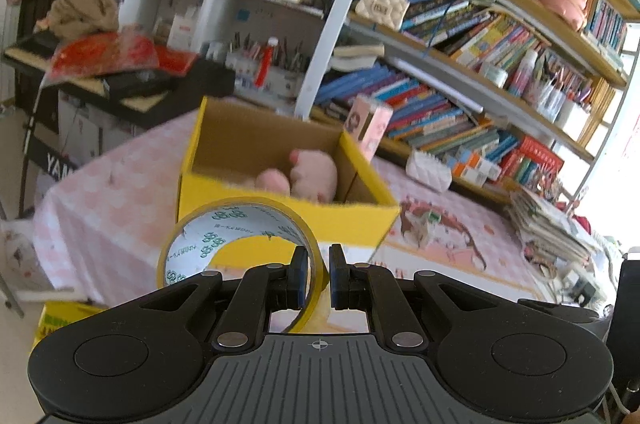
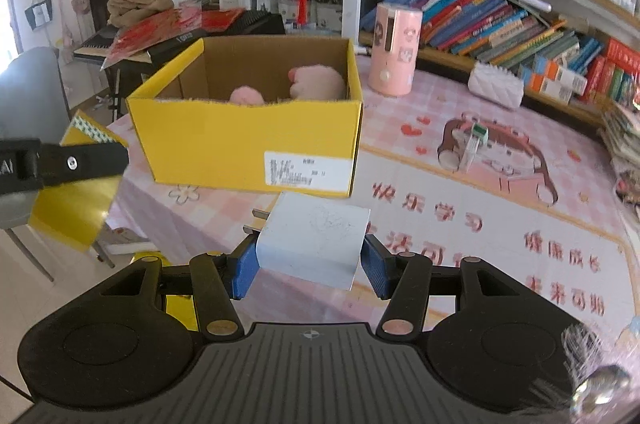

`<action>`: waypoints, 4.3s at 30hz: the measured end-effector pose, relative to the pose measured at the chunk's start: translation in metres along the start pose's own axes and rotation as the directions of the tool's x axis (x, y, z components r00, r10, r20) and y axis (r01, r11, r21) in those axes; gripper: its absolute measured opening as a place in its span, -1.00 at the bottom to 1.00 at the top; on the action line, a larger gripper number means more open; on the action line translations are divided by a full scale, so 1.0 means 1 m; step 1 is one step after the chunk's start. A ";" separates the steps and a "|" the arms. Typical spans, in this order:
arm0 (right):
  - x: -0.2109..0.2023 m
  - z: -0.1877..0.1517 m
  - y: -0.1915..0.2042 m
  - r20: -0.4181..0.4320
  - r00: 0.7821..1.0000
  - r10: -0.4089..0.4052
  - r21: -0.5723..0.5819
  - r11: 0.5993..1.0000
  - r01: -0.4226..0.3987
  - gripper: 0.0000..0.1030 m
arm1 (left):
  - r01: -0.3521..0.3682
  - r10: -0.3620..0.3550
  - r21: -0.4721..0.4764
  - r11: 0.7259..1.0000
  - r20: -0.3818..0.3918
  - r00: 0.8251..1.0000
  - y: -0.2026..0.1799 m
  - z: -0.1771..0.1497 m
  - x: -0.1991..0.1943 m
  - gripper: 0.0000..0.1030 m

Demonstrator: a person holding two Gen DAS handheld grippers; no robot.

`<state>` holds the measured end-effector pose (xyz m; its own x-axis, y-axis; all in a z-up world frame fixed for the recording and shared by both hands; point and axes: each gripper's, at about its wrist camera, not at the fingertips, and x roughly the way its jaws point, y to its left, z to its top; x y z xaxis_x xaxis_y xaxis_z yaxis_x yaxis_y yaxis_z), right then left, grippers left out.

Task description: Organize objects

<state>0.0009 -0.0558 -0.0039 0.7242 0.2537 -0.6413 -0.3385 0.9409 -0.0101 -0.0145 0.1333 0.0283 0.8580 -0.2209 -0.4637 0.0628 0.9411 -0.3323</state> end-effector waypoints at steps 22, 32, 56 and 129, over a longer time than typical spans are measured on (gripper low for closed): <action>0.078 0.118 -0.022 0.137 0.986 0.092 -0.082 0.993 -0.081 0.01 | -0.058 0.057 0.016 0.998 0.093 0.994 0.003 0.076 0.096 -0.82; 0.126 0.154 -0.044 0.138 0.985 0.106 -0.082 0.992 -0.095 0.01 | -0.112 0.112 0.021 0.993 -0.004 0.994 0.009 0.078 0.158 -0.82; 0.215 0.176 -0.020 -0.048 0.970 0.240 -0.171 0.954 -0.244 0.02 | -0.232 0.248 0.163 0.959 -0.091 0.964 0.012 0.067 0.217 -0.61; 0.048 0.053 -0.018 0.140 0.990 -0.024 -0.066 0.997 0.034 0.45 | -0.252 0.250 0.125 0.960 0.030 0.968 0.001 0.008 0.050 0.85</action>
<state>0.0735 -0.0483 0.0060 0.8091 0.2594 -0.5273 -0.3524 0.9322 -0.0821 0.0323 0.1248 0.0114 0.8615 0.0292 -0.5070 -0.0922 0.9907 -0.0996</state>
